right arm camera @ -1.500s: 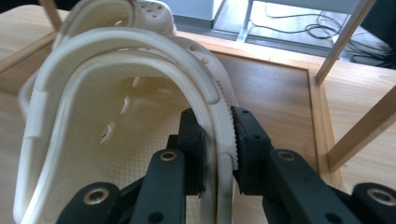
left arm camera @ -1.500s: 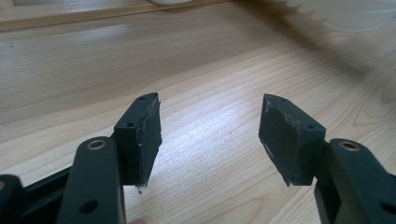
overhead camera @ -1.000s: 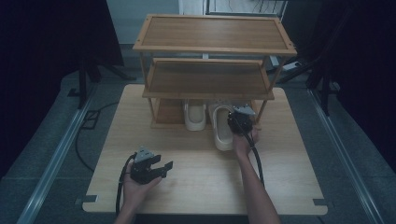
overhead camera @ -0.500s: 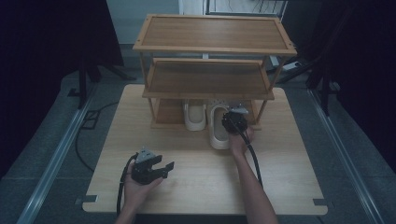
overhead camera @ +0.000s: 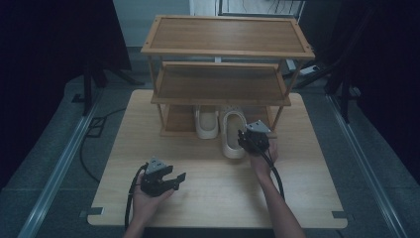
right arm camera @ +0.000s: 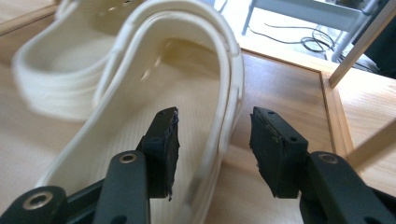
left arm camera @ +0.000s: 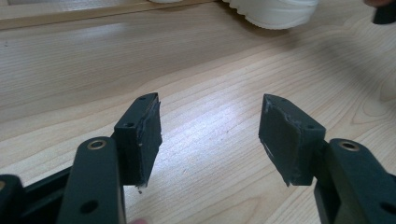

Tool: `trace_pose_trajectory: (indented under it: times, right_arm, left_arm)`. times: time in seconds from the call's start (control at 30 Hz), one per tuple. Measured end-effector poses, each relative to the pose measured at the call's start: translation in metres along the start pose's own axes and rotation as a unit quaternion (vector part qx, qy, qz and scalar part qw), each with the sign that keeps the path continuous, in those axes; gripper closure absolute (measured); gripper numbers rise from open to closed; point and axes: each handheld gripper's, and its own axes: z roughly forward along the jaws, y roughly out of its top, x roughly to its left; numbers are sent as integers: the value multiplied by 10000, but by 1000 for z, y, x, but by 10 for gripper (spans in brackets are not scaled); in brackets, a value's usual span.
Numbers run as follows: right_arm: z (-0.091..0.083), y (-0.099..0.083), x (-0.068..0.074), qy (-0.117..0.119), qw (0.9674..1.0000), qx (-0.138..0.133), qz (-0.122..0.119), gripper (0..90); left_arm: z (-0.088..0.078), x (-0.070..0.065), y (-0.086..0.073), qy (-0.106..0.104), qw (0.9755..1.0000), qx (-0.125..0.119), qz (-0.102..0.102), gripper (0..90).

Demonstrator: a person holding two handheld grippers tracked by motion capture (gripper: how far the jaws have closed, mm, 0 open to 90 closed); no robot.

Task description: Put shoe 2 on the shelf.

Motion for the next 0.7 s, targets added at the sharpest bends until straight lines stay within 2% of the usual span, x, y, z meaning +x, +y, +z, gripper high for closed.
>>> trace_pose_trajectory:
  times: [0.07, 0.2, 0.4, 0.5, 0.63, 0.7]
  right_arm:
    - [-12, -6, -2, 94, 9999, -34, -66, 519]
    - [-38, -15, -8, 399, 9991, -102, -20, 554]
    - [-70, -31, -12, 972, 9952, -66, -5, 624]
    - [-81, -39, -10, 1272, 9918, 53, -98, 706]
    - [-89, -48, -6, 1383, 9896, 256, -292, 808]
    - [-87, -54, -4, 1491, 9874, 405, -343, 842]
  left_arm:
    - [0, 0, 0, 6, 10000, -7, -5, 394]
    - [1, 1, 0, 17, 10000, 13, -16, 394]
    - [1, -2, 0, 4, 10000, 19, 22, 394]
    - [1, -2, -1, 11, 10000, 21, 16, 394]
    - [2, -2, -1, 15, 10000, 28, 10, 394]
    - [2, -2, -1, 11, 10000, 32, 24, 394]
